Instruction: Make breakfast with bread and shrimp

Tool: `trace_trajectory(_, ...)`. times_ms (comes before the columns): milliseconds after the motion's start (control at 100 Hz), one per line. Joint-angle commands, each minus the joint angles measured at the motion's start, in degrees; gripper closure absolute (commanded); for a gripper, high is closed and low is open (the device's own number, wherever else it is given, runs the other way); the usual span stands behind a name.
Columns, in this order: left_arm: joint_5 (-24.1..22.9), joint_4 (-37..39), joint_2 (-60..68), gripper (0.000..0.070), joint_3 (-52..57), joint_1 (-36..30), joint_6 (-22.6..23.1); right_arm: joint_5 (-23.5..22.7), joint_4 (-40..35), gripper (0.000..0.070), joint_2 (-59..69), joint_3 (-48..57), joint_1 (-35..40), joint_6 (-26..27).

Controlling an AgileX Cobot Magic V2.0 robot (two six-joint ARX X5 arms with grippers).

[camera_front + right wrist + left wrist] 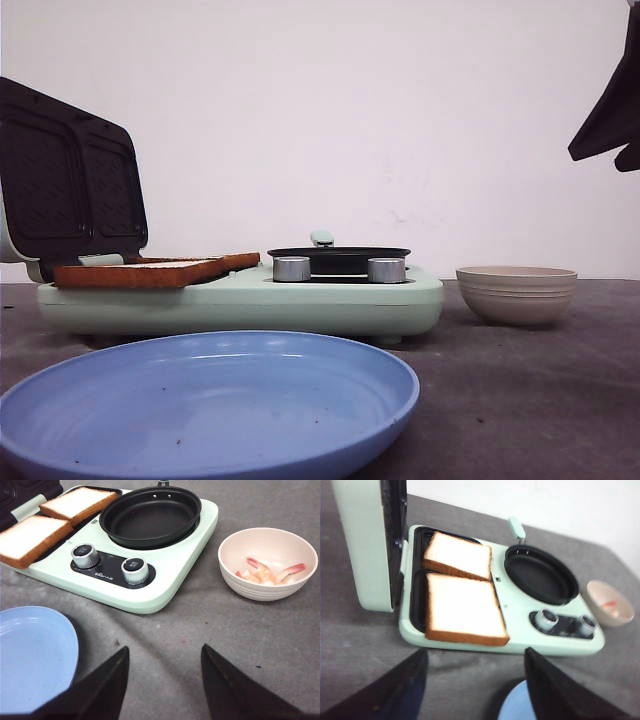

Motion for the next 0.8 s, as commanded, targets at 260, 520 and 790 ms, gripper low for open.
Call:
trace_trajectory(260, -0.13, 1.95, 0.15, 0.0308, 5.86, 3.39, -11.21, 0.17, 0.63, 0.0429, 0.15, 0.15, 0.20, -0.57)
trace_trajectory(520, 1.75, 1.95, 5.40, 0.0308, 13.22, 8.48, -15.87, 0.17, 0.66, 0.0429, 0.15, 0.15, 0.22, -0.59)
trace_trajectory(790, 9.94, 5.57, 16.20, 0.0308, 19.76, 15.98, -21.94, 0.13, 0.66, 0.0429, 0.15, 0.15, 0.22, -0.59)
